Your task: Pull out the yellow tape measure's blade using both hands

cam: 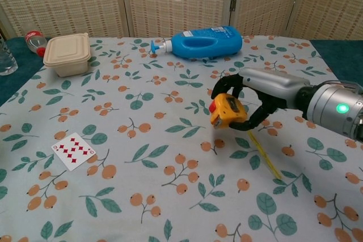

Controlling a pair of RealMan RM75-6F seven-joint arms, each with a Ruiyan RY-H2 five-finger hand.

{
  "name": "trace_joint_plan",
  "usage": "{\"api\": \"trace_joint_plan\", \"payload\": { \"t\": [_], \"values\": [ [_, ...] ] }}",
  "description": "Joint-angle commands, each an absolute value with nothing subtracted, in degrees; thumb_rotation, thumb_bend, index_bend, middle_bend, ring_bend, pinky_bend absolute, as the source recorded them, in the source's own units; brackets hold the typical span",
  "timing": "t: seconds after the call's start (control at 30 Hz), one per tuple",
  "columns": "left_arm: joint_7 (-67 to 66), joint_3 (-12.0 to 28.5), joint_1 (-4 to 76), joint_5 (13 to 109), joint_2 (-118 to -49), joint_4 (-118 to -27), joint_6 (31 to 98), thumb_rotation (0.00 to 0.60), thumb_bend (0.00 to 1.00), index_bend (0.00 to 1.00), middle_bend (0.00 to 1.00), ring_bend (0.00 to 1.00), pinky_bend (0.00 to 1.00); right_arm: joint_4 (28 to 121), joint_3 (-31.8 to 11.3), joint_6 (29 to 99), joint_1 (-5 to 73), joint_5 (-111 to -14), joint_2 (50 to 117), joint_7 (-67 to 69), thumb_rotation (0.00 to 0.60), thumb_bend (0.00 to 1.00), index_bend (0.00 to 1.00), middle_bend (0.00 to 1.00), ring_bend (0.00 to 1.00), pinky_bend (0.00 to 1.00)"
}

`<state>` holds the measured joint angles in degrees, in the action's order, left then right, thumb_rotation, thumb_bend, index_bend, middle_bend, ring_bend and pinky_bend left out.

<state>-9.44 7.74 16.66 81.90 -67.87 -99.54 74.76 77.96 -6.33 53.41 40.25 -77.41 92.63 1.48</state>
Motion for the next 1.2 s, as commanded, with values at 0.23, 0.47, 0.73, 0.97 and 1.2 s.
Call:
{"api": "trace_joint_plan", "payload": {
  "t": [0.23, 0.47, 0.73, 0.97, 1.2],
  "values": [
    [-7.55, 13.45, 25.68, 81.0, -72.41, -100.66, 68.55, 0.6, 0.24, 0.19, 0.12, 0.17, 0.0, 78.68, -14.78, 54.86, 40.62, -71.41, 100.59, 14.39, 0.6, 0.36, 0.65, 0.54, 0.36, 0.0],
    [-8.47, 16.28, 31.35, 78.75, -76.88, -100.41, 65.55, 0.6, 0.24, 0.15, 0.12, 0.16, 0.0, 74.25, -19.53, 54.76, 43.11, -69.31, 107.76, 20.89, 0.6, 0.36, 0.65, 0.54, 0.36, 0.0],
    [-12.75, 17.04, 35.76, 77.27, -81.49, -99.08, 64.36, 0.6, 0.24, 0.14, 0.12, 0.16, 0.0, 68.84, -22.14, 54.2, 45.73, -69.76, 113.31, 27.31, 0.6, 0.36, 0.65, 0.54, 0.36, 0.0],
    [-17.16, 16.62, 38.28, 76.84, -84.62, -96.89, 64.58, 0.6, 0.24, 0.14, 0.12, 0.16, 0.0, 66.45, -22.42, 54.35, 46.39, -70.85, 115.25, 30.83, 0.6, 0.36, 0.65, 0.54, 0.36, 0.0],
    [-18.66, 15.53, 39.51, 76.75, -86.37, -96.33, 64.77, 0.6, 0.24, 0.14, 0.12, 0.16, 0.0, 65.71, -23.3, 55.28, 46.6, -70.67, 116.34, 31.48, 0.6, 0.36, 0.65, 0.54, 0.36, 0.0]
  ]
}}
